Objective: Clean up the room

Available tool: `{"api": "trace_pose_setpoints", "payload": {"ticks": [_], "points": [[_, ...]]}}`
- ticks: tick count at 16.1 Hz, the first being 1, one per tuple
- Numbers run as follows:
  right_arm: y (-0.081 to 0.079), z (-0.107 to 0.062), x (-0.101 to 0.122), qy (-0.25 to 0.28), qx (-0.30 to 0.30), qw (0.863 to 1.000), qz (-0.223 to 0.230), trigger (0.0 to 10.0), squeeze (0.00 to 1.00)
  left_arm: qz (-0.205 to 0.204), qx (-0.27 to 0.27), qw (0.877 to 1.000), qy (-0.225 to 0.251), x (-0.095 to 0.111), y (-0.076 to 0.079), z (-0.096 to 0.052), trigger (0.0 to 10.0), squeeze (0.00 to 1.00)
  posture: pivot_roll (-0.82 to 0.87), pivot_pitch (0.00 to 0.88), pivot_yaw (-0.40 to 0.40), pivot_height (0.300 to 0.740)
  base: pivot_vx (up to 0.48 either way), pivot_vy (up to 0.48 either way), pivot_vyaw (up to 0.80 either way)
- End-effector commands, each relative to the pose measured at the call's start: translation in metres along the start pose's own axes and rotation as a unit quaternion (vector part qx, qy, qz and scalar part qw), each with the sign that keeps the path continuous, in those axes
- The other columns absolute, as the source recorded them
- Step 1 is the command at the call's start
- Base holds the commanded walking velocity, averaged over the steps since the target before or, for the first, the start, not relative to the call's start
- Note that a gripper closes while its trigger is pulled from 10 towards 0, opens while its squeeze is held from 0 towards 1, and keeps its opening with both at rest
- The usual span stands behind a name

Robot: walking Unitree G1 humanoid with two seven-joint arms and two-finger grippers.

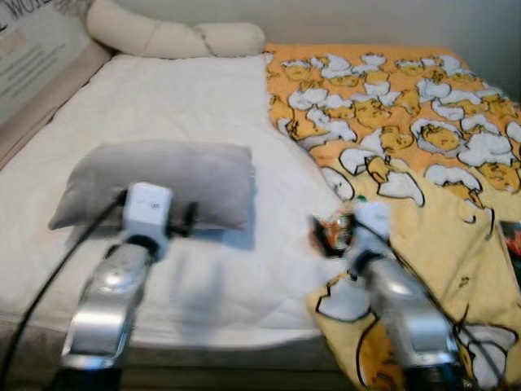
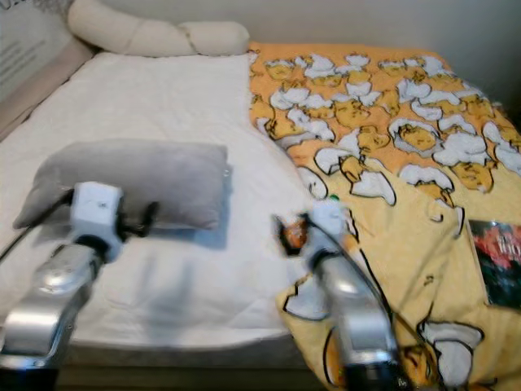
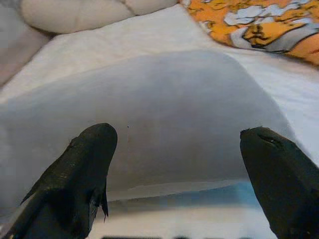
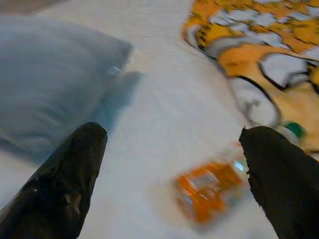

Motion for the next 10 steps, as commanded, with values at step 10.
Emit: {"api": "trace_pose_setpoints", "payload": {"ticks": [10], "points": [[0.013,-0.0031,-0.0016,-0.006,-0.02,1.0,0.002,10.0,0.0,0.003,-0.015,1.0,0.005,0.003,0.0072,0.0007,10.0,0.07,-0.09,0.0,0.025,0.74,0.269,0.0,0.0]]}}
Point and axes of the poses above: a point about 5 cm out from each wrist's last joint towards the gripper, its own z axis pointing out of the wrist towards the gripper, its own x axis along the axis of the wrist's last joint, y = z × x, the point moved 3 cm from there along z, pointing out of the wrist towards the gripper, and after that the axes turned 3 degrees about z, right-handed, at the moved point
